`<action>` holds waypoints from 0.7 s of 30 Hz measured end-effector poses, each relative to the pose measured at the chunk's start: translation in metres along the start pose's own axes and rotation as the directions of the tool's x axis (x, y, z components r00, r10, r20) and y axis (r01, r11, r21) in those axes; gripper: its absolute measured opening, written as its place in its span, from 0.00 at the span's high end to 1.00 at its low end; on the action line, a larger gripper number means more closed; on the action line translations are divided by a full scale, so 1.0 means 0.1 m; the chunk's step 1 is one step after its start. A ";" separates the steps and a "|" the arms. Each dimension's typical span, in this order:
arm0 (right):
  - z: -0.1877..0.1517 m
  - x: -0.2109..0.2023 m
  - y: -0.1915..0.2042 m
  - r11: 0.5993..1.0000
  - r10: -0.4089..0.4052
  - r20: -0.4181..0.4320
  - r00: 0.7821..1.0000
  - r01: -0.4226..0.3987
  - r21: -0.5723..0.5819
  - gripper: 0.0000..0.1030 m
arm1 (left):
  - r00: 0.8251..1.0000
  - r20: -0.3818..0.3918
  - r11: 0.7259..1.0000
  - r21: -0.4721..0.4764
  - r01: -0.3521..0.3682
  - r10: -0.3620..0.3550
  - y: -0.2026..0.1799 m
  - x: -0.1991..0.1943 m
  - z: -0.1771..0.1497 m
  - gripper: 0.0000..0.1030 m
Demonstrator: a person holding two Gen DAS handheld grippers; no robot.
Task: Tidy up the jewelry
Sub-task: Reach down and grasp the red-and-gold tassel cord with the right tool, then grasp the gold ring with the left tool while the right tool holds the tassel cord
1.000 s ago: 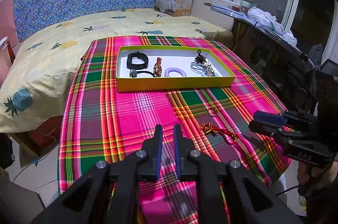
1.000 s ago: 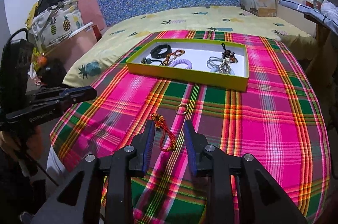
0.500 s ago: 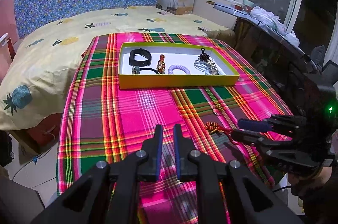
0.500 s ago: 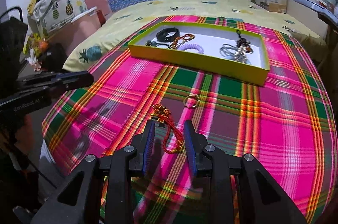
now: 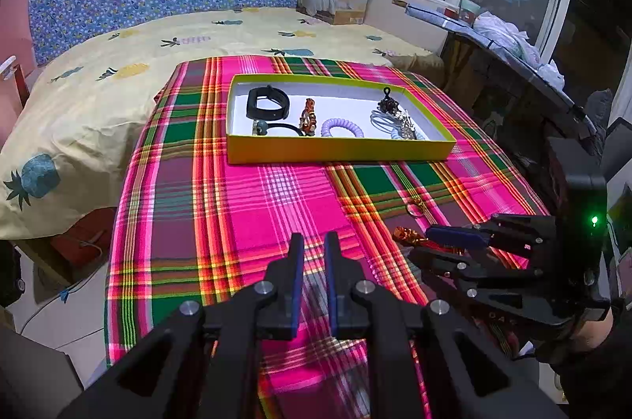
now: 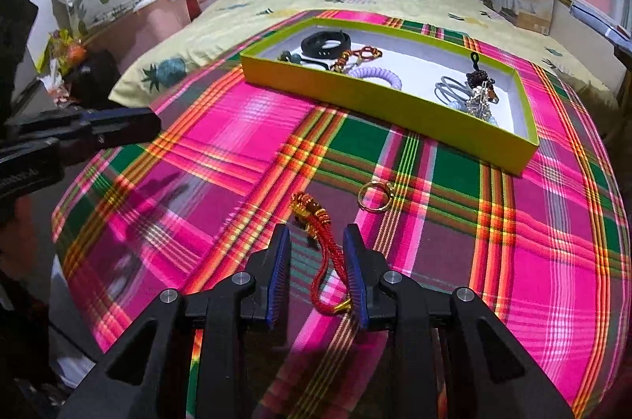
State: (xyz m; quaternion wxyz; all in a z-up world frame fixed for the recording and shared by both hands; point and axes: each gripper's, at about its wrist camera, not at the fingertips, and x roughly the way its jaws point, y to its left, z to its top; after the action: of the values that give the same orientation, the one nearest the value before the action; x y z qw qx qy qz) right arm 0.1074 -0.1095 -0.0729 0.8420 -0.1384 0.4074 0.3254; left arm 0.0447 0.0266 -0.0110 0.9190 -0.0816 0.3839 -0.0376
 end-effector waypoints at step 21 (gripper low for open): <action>-0.10 -0.24 -0.27 0.995 -0.029 0.066 0.997 0.023 0.094 0.93 | 0.998 -0.051 0.999 0.032 0.038 -0.036 -0.24 0.28 0.11 0.90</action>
State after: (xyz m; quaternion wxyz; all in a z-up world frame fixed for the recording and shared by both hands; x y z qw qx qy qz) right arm 0.1083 -0.1449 -0.0614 0.8649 -0.0933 0.3917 0.2998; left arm 0.0720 0.0008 -0.0187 0.9094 -0.0725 0.4046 -0.0632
